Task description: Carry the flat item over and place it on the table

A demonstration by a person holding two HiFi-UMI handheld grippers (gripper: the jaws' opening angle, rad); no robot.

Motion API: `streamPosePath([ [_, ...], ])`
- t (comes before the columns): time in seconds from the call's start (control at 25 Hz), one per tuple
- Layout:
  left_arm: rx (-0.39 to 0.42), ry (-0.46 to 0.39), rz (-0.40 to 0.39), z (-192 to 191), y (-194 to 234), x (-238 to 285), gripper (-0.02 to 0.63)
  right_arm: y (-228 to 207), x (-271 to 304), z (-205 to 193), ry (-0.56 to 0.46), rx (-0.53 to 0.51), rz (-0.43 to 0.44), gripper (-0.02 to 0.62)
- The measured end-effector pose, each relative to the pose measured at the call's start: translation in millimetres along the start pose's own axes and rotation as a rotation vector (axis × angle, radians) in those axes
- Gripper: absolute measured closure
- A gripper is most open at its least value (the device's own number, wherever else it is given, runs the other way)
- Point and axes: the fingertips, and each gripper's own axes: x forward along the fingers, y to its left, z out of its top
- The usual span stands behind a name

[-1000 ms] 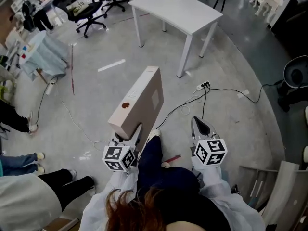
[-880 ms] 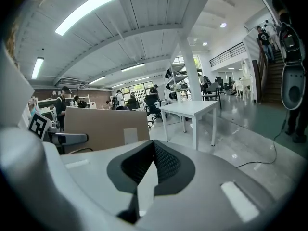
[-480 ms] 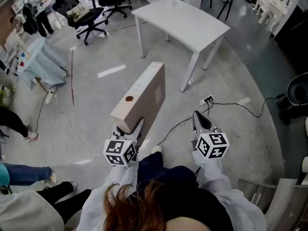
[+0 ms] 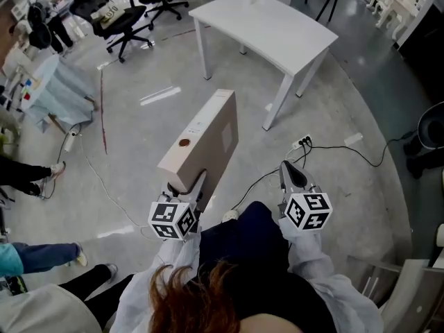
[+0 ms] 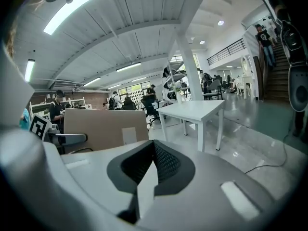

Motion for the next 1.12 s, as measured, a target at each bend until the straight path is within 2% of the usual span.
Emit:
streamPosePath([
  [0.32, -0.028, 0.047, 0.014, -17, 8, 15, 0.319, -10, 19, -15, 0.053, 0.029, 0.006, 0.586],
  [0.44, -0.025, 0.057, 0.017, -15, 11, 29, 0.319, -14, 32, -8, 0.061, 0.023, 0.021, 0.586],
  [0.88, -0.024, 0.011, 0.044, 53, 42, 151, 0.321, -72, 143, 69, 0.062, -0.013, 0.055, 0.586],
  [1.12, -0.017, -0.054, 0.066, 108, 59, 227, 0.321, -117, 210, 132, 0.027, -0.045, 0.071, 0.586],
])
